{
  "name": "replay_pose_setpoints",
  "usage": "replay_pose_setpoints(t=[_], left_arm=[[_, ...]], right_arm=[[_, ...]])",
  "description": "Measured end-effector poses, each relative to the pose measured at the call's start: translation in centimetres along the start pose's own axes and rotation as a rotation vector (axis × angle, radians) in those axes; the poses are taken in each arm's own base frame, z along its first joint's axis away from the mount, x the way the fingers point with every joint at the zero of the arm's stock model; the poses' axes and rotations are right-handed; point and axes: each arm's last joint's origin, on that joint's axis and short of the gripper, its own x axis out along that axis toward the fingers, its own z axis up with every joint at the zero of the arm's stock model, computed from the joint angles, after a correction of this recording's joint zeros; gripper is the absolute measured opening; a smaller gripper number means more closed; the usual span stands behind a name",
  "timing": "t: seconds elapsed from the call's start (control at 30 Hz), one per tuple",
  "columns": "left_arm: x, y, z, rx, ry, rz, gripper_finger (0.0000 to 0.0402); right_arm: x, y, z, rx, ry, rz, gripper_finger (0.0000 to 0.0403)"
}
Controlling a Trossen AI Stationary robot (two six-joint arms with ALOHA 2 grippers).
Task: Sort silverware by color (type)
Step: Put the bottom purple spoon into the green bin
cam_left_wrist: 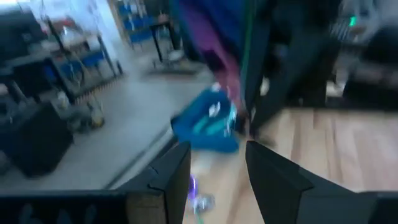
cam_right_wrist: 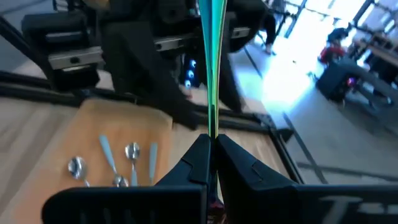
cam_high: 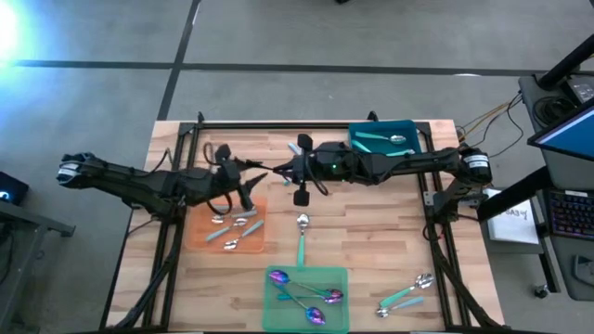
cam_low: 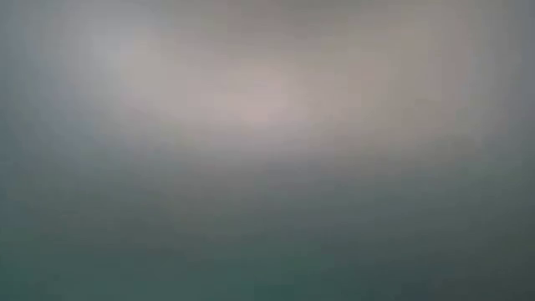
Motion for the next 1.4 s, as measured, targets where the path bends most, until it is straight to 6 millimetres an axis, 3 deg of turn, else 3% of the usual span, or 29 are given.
replay_pose_setpoints(t=[0.4, 0.5, 0.7, 0.93, 1.1, 1.4], left_arm=[[0.1, 0.0, 1.6, -0.019, -0.151, -0.005, 0.0134], [0.3, -0.2, 1.5, -0.023, -0.144, -0.008, 0.0112], [0.3, -0.3, 1.4, -0.074, -0.145, -0.031, 0.0013], [0.3, -0.3, 1.5, -0.118, -0.150, -0.081, 0.0005], [0.3, -0.2, 1.5, -0.129, -0.153, -0.077, 0.0001], [0.2, -0.2, 1.5, -0.153, -0.153, -0.086, 0.0001]], right_arm=[[0.1, 0.1, 0.2, -0.061, -0.033, -0.002, 0.0009], [0.1, 0.1, 0.2, -0.062, -0.033, -0.001, 0.0009], [0.1, 0.1, 0.2, -0.074, -0.029, -0.002, 0.0009], [0.0, 0.2, 0.2, -0.061, -0.022, 0.002, 0.0011], [-0.3, 0.1, 0.3, -0.053, 0.003, 0.007, 0.0045], [-1.0, -0.2, 1.2, 0.028, 0.155, 0.034, 0.0141]])
